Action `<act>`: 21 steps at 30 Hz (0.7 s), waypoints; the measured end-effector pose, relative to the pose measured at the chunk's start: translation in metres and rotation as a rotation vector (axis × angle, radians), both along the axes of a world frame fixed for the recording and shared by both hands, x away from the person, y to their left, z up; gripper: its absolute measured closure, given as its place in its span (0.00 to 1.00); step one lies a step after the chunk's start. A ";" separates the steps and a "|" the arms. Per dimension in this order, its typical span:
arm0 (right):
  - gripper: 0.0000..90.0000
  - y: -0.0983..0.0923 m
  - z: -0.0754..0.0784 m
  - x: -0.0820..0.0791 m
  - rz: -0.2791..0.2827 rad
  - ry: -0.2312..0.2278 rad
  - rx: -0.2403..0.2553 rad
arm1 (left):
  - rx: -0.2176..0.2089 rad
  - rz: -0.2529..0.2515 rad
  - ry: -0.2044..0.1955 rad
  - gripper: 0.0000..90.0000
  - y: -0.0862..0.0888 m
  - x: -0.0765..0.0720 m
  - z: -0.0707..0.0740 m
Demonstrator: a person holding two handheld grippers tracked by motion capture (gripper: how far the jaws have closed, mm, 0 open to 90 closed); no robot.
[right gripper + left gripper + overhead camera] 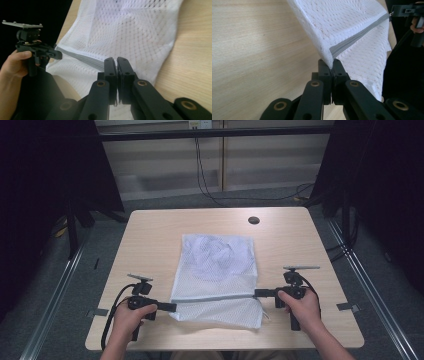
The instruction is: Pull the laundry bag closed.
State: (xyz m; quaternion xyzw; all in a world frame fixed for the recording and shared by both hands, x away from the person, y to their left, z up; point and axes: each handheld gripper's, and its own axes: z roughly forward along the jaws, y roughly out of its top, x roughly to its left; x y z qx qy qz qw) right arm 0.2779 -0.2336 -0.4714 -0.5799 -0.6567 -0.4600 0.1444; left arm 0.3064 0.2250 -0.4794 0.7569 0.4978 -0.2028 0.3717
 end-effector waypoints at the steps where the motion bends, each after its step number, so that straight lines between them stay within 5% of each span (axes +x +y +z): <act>1: 0.97 -0.001 0.000 0.000 0.000 -0.007 0.000 | -0.005 -0.002 0.005 0.99 0.000 0.000 0.000; 21: 0.97 -0.010 0.000 -0.003 -0.009 0.000 0.003 | -0.003 -0.003 -0.002 0.99 0.001 -0.002 0.000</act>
